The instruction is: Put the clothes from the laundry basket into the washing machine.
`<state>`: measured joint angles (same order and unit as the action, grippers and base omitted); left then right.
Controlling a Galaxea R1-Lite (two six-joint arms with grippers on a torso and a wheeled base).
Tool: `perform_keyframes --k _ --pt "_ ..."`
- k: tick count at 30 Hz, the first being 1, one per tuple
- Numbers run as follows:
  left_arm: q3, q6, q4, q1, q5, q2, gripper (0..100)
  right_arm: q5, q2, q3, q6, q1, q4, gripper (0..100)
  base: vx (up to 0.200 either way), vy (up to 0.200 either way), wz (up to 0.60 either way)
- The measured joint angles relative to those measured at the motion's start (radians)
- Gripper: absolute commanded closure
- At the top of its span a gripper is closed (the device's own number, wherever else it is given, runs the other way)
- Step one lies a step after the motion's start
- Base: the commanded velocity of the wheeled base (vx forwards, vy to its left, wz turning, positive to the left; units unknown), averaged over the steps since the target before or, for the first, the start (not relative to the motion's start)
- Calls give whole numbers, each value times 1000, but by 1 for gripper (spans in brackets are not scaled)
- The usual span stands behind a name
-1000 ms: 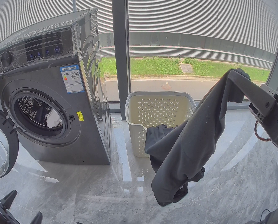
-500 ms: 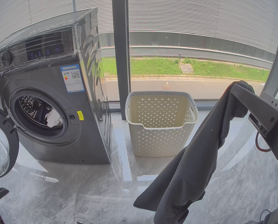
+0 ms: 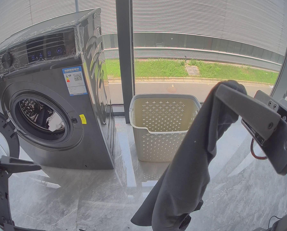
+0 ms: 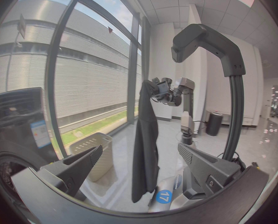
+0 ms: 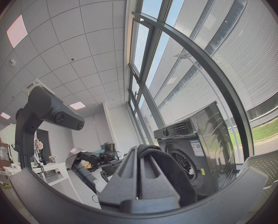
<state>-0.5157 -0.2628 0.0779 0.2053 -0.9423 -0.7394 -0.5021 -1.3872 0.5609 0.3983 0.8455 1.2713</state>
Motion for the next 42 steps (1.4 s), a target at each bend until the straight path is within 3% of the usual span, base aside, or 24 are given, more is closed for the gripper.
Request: perform_keyframes --k 4,11,18,24,31,32,36,42 --pt "-21 -20 78 135 26 -151 0 -1 -33 23 0 43 0 100 0 0 0" --pt "-49 -35 344 269 49 -430 0 -2 -93 56 -1 114 0 100 0 0 0" --pt "-71 -37 474 335 54 -636 0 -3 -137 79 -1 154 0 100 0 0 0" --pt "-111 -17 514 397 55 -751 0 -3 -172 110 -1 171 0 100 0 0 0" --pt "-153 -14 557 422 57 -835 0 -4 -202 132 0 210 0 100 0 0 0" --pt "-154 -15 558 426 57 -841 100 -4 -205 133 0 212 0 100 0 0 0" --pt "-151 -13 559 431 60 -854 100 -2 -214 135 0 217 0 100 0 0 0" --pt "-168 14 580 433 73 -860 100 -1 -219 136 0 219 0 100 0 0 0"
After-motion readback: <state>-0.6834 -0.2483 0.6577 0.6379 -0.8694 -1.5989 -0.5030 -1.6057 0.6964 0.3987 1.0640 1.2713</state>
